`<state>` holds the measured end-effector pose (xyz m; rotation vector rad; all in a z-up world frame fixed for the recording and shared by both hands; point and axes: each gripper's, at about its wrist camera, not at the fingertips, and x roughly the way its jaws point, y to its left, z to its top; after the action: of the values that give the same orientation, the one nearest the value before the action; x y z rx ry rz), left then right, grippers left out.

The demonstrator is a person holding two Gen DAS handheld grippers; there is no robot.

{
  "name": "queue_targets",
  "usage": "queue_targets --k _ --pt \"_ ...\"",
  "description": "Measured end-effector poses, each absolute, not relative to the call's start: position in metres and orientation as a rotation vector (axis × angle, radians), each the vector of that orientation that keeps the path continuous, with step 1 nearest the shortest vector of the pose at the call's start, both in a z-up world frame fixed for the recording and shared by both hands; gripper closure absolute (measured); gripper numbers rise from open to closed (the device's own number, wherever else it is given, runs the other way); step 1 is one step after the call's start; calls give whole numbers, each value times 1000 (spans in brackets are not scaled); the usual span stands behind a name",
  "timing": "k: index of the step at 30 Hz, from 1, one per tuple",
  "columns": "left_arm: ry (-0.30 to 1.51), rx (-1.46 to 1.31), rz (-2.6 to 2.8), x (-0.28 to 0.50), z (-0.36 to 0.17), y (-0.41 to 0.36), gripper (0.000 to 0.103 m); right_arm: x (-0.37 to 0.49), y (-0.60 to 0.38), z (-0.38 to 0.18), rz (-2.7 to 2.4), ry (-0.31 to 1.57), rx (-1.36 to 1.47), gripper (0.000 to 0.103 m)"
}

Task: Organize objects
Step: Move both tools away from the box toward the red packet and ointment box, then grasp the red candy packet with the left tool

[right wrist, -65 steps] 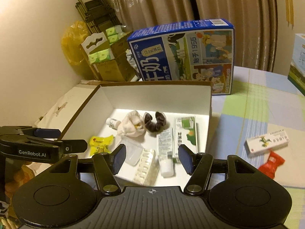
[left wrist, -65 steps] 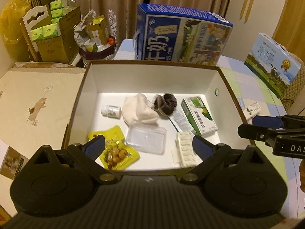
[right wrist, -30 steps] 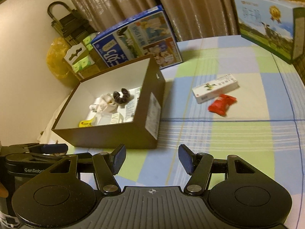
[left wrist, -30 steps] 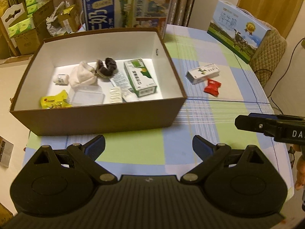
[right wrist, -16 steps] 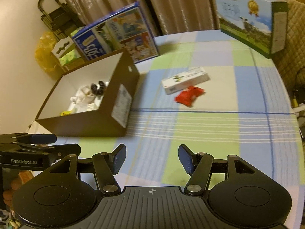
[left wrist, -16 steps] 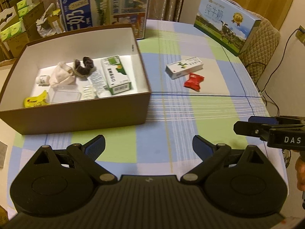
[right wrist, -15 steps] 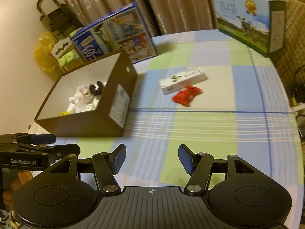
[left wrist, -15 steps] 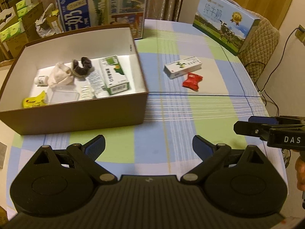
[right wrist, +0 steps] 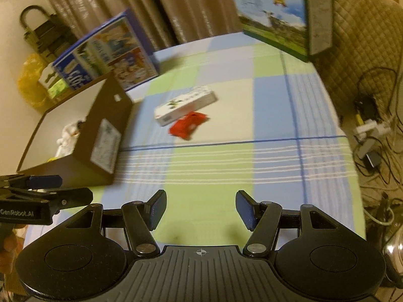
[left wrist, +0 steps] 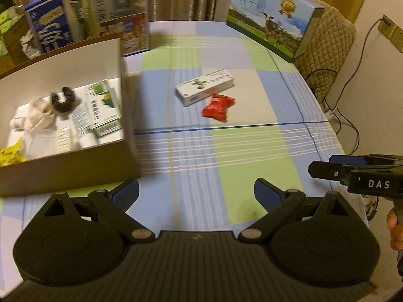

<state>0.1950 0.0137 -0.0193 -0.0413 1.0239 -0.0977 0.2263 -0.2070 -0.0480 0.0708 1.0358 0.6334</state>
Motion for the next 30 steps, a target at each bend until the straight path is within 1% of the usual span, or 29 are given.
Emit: queue_targets --k 14,17,24,28,30 --pt "1019 -1 -171 267 -51 -31 8 275 -228 -69 544 1019 59 45" --pt "1014 16 -169 284 -59 -37 10 289 -229 -76 526 1018 61 45" --pt "1019 66 -154 323 -85 -49 21 319 -231 -91 492 1033 71 45" --pt "1027 82 -140 346 -100 -51 22 331 -235 -99 471 1046 82 45" --pt "1030 94 -137 355 -107 -51 26 337 -237 -103 460 1053 89 45"
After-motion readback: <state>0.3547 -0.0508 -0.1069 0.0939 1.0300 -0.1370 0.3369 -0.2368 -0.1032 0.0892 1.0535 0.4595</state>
